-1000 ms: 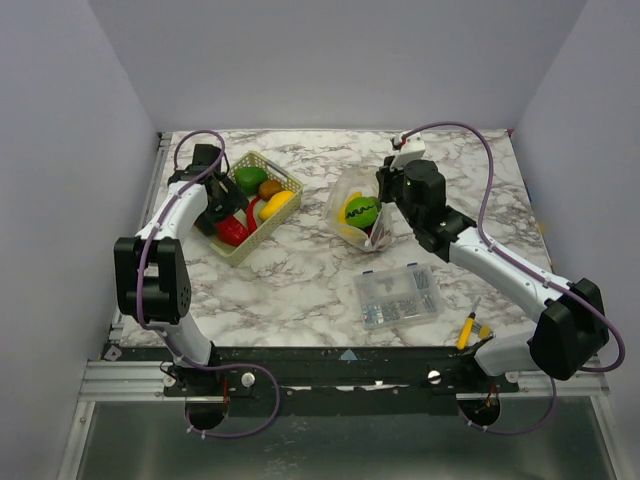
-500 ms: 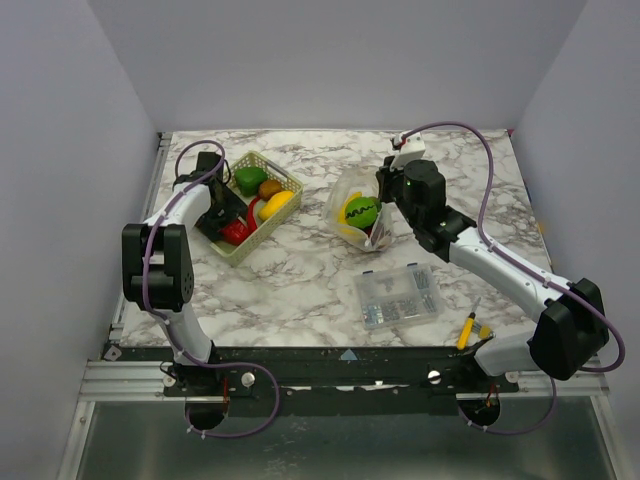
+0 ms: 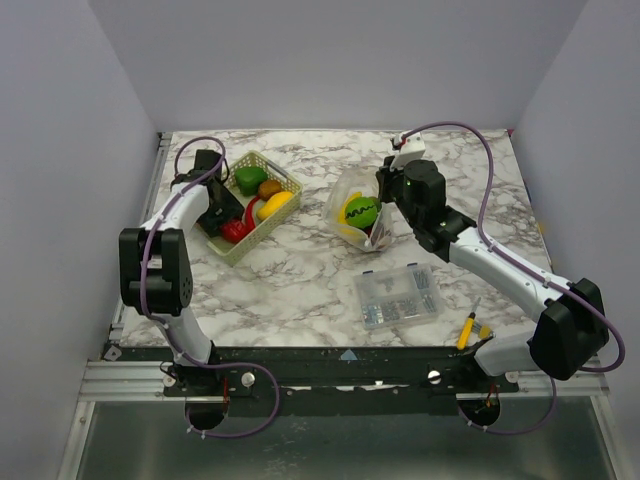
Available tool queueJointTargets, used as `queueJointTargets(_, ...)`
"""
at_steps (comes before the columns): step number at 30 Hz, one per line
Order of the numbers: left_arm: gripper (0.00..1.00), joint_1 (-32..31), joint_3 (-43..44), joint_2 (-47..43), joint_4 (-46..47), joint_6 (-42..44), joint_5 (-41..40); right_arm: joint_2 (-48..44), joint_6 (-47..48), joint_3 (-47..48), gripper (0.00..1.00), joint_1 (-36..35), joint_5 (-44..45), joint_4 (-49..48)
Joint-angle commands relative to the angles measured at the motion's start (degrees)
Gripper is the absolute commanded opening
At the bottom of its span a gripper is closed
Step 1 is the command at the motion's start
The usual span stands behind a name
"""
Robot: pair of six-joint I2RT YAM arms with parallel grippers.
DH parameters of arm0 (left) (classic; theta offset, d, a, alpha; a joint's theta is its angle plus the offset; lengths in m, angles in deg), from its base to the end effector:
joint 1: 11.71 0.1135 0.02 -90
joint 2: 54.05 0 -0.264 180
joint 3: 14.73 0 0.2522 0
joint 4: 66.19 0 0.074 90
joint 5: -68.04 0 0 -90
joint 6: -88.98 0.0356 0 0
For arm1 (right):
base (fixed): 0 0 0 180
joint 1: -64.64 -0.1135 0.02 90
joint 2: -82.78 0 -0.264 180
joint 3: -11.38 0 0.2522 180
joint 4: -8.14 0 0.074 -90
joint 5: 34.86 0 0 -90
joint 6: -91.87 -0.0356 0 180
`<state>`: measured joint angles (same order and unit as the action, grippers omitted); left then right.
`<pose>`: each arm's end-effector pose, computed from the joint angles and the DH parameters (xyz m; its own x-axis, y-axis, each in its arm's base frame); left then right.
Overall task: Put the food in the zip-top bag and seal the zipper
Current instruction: Pick up the fake vegetable from the bin.
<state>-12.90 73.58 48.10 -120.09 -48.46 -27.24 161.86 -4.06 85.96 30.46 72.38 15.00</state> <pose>0.3619 -0.0042 0.2100 -0.6154 -0.7208 -0.3189 -0.6911 0.6880 -0.2214 0.2767 0.1751 0.3317 -0.1927 -0.0116 -0.9812 -0.2778 0.9597 0.0432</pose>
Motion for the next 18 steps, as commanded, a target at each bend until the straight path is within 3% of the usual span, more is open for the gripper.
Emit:
queueJointTargets(1, 0.27, 0.2, 0.7, -6.4, 0.1, 4.5, -1.6, 0.1, 0.1, 0.1, 0.0, -0.4, -0.8, -2.1)
queueJointTargets(8, 0.18, 0.1, 0.3, -14.6, 1.0, 8.6, 4.0, 0.3, 0.5, 0.4, 0.0, -0.5, -1.0, -1.6)
queueJointTargets(14, 0.15, -0.1, -3.7, -22.6, 7.2, 8.0, 17.0, 0.9, 0.1, 0.5, 0.0, -0.4, -1.9, -1.6)
queueJointTargets(18, 0.15, -0.6, -6.2, -29.0, 9.9, 7.3, 20.7, 0.6, -0.2, 0.1, 0.0, -0.4, -2.3, -1.7)
